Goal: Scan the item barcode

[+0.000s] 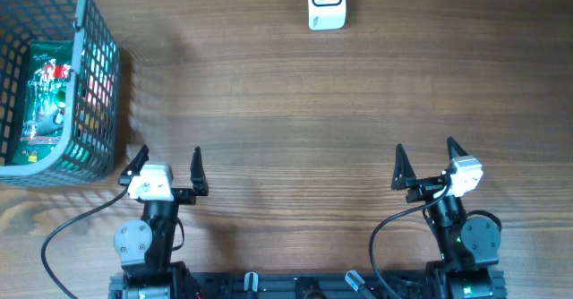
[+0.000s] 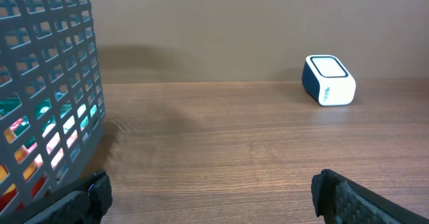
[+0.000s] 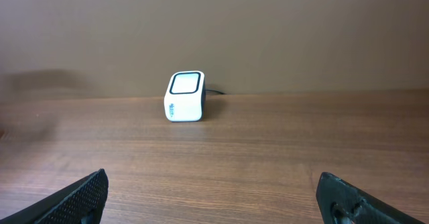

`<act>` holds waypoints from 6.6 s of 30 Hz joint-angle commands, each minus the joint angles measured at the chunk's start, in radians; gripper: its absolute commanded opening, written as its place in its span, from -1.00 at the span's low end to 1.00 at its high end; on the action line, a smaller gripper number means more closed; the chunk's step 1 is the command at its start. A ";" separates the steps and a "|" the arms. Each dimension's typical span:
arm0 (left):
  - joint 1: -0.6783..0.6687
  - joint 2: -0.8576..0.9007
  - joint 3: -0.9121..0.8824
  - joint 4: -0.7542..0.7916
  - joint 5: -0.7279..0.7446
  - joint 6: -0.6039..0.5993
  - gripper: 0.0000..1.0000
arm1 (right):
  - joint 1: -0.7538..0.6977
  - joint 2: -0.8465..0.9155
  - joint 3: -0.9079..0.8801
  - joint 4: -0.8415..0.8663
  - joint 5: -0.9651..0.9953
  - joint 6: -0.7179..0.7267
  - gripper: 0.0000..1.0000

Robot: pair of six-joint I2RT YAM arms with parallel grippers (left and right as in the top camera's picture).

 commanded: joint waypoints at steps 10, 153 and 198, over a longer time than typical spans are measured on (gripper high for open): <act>0.006 -0.009 -0.008 0.000 -0.006 -0.013 1.00 | 0.002 -0.013 -0.002 0.003 -0.016 -0.014 0.99; 0.005 0.613 0.983 -0.358 0.728 -0.249 1.00 | 0.002 -0.013 -0.002 0.003 -0.016 -0.015 0.99; 0.232 1.421 2.019 -1.264 -0.458 -0.593 1.00 | 0.002 -0.013 -0.002 0.003 -0.015 -0.014 0.99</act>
